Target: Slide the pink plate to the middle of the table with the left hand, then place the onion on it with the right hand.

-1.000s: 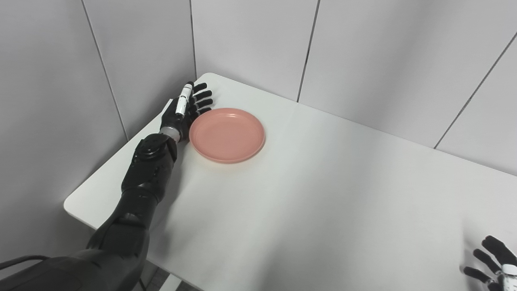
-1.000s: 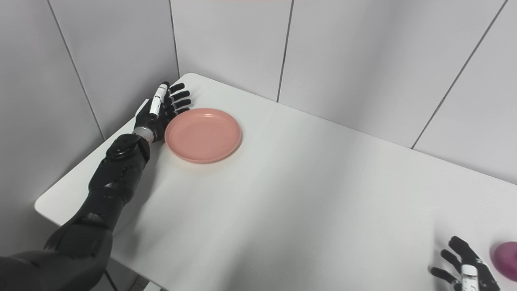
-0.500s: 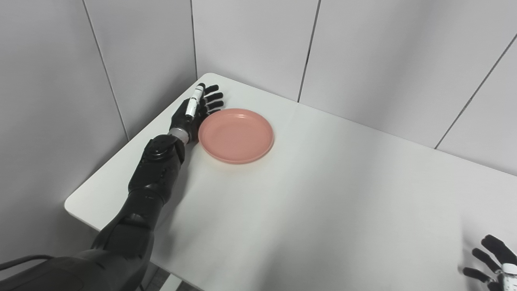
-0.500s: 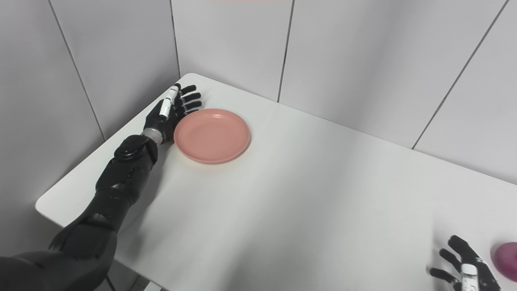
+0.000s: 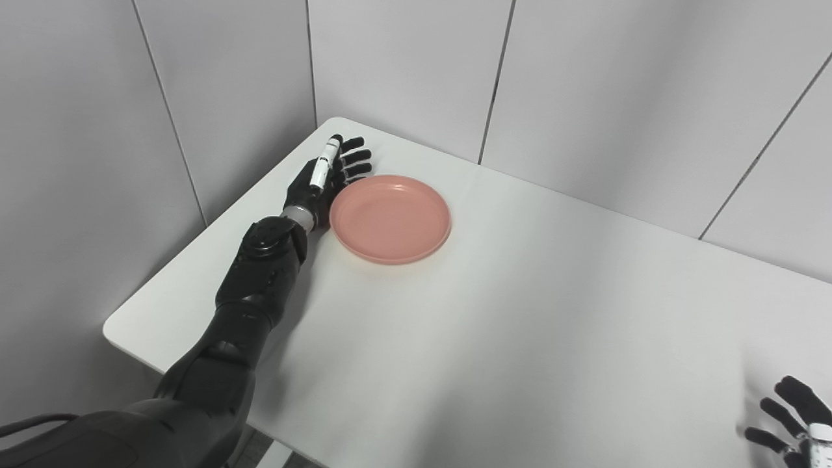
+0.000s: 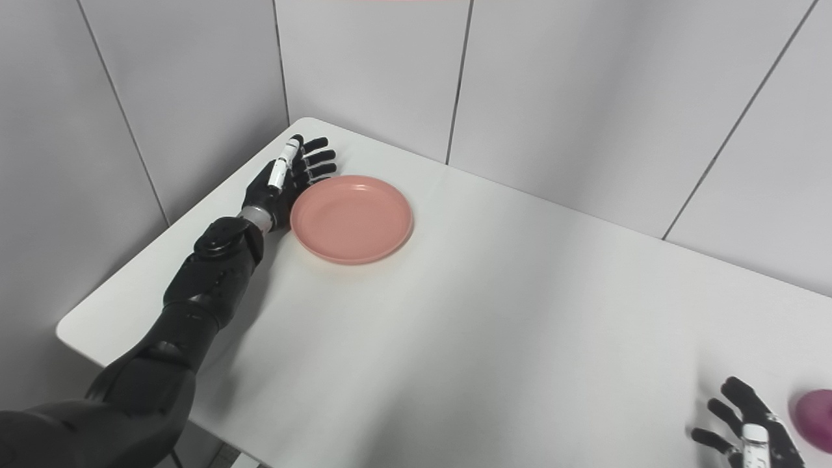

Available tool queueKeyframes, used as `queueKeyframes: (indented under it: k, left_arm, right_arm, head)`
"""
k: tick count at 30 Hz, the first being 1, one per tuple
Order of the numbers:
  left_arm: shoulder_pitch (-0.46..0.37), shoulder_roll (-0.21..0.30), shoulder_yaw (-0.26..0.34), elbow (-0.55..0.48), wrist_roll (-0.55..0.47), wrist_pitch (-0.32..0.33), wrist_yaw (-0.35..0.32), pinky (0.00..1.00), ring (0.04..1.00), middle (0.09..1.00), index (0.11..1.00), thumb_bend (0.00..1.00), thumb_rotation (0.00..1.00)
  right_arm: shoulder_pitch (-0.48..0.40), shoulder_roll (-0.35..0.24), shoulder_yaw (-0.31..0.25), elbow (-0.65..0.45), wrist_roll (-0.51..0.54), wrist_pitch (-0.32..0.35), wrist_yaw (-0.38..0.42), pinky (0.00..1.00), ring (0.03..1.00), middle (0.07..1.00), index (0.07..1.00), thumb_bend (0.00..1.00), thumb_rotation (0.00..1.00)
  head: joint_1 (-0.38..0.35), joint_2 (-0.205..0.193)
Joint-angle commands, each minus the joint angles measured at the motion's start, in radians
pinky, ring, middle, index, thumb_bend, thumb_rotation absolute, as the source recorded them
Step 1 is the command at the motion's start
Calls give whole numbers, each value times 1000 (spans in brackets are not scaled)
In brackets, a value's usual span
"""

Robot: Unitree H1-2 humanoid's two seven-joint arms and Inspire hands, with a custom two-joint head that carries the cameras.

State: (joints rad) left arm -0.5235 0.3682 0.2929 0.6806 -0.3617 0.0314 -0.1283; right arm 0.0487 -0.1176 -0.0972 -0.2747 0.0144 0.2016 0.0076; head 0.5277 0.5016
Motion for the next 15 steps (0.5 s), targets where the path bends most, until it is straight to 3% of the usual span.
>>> queueKeyframes:
  k: [1, 4, 10, 15]
  left_arm:
    - [-43, -4, -12, 11, 10, -3, -18, 795, 800, 799, 780, 312, 1000]
    - [-47, -10, -16, 12, 9, -5, -23, 795, 803, 802, 779, 318, 1000]
    - [-56, -26, -22, 17, 14, -10, -20, 770, 778, 777, 759, 330, 1000]
    - [-60, -30, -30, 14, 15, 1, -25, 749, 770, 774, 758, 329, 1000]
  right_arm:
    - [-16, -1, -1, -37, 2, 2, 1, 541, 768, 808, 770, 495, 837]
    - [-15, -1, 1, -39, -1, 6, 0, 549, 778, 814, 775, 516, 836]
    - [-14, -2, 8, -44, -11, 12, 0, 620, 800, 839, 800, 459, 854]
    - [-12, 3, 14, -63, -16, 44, -4, 748, 853, 889, 852, 338, 887]
  head:
    - [-1, 0]
    - [-13, 3]
    - [-24, 6]
    - [-29, 9]
